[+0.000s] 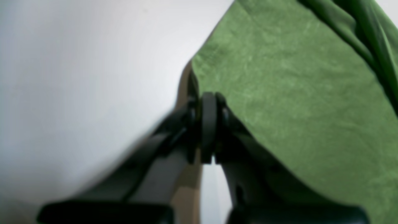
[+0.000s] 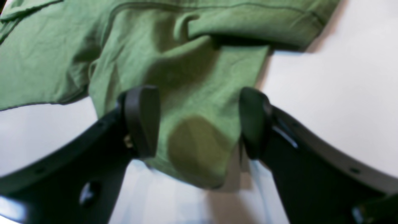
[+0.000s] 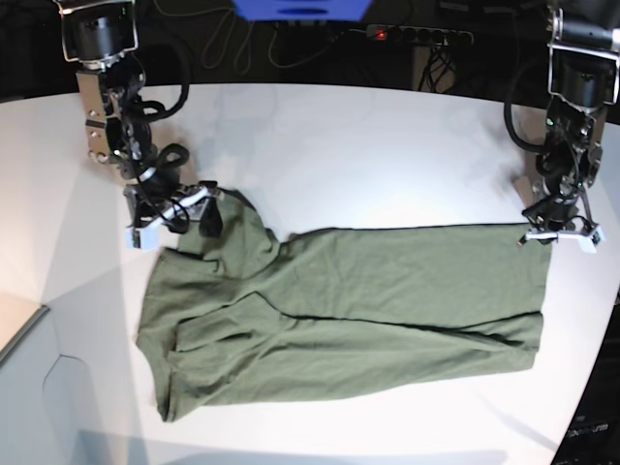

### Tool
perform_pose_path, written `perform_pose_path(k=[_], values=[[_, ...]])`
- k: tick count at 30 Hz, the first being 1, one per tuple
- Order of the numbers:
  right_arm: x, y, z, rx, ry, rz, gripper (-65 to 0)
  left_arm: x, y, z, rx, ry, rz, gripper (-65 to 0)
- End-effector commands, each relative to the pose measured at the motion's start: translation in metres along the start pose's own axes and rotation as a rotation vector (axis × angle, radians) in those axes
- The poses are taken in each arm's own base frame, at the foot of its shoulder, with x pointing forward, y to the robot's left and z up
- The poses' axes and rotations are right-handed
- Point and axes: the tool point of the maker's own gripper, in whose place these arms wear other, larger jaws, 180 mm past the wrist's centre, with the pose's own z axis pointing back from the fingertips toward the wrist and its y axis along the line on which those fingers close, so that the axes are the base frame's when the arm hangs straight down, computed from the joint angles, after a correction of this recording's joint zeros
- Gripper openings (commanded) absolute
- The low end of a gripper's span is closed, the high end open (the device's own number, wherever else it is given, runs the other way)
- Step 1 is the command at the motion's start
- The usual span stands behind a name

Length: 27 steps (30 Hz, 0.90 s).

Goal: Layout the t-shirt on the table in an organized manner, then fold the t-shirt properly
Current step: 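Grasp the shirt's shoulder edge with both grippers, then pull the shirt edge apart and drag it with both grippers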

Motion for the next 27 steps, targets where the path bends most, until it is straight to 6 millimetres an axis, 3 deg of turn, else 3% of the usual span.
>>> perform_pose_path(k=[1,4,9,14,17,23,27], values=[[-0.023,-0.002,0.001,-0.008,0.091,0.018,-28.5,0.004,0.0,0.0,0.002,0.011,0.0,-64.5],[-0.044,0.015,-0.001,0.039,0.154,0.061,-36.0,0.004,0.0,0.0,0.001,0.01,0.0,-64.5],[-0.068,0.019,0.006,0.051,0.206,0.072,-63.1,0.004,0.002,0.0,0.003,0.012,0.001,-64.5],[-0.073,0.017,0.017,0.051,0.204,0.076,-65.0,0.014,-0.009,0.003,-0.033,-0.013,-0.01,-64.5],[-0.051,0.011,0.033,0.031,0.13,0.072,-65.0,0.015,-0.02,0.014,-0.08,-0.03,-0.025,-64.5],[0.017,-0.003,0.085,-0.037,-0.093,0.086,-65.0,0.032,-0.052,0.05,-0.211,-0.095,-0.086,-64.5],[0.048,-0.006,0.118,-0.069,-0.182,0.134,-65.0,0.056,-0.035,0.083,-0.208,-0.188,-0.03,-64.5]])
